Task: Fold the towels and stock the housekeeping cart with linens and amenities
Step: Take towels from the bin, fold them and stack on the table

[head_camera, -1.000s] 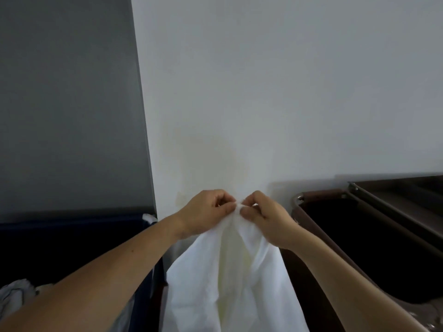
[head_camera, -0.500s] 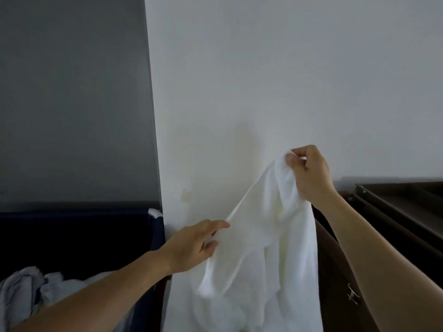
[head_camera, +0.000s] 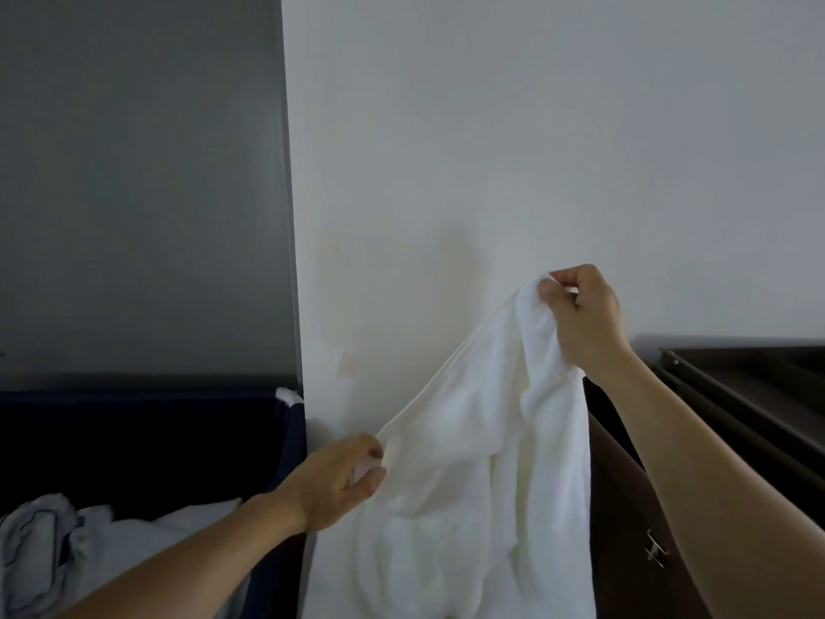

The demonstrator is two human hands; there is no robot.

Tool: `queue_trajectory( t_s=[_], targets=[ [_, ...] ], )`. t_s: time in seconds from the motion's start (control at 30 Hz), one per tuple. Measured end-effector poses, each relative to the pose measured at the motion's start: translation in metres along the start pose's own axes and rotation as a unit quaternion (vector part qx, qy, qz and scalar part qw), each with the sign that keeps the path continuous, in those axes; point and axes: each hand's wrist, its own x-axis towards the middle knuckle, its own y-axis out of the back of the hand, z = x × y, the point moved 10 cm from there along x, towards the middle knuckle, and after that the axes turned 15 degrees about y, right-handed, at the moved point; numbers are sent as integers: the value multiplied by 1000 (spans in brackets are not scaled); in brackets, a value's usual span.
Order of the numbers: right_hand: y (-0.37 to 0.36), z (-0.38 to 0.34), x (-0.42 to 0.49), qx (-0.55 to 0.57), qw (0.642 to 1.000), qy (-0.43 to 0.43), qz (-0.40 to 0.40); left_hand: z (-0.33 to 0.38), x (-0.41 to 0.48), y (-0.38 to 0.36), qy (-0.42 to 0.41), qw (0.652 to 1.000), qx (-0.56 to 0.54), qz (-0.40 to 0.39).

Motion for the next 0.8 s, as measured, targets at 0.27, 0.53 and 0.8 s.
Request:
queue_trajectory(
  t_s=[0.27, 0.53, 0.8],
  targets=[
    [10, 14, 3, -35, 999, -9, 6, -57, 2, 8, 113, 986, -109, 51],
    [16, 37, -3, -49, 998, -43, 1, -57, -3, 112, 122, 931, -273, 208],
    [15, 41, -1, -51, 996, -71, 9, -67, 1, 120, 137, 834, -512, 154]
  ],
)
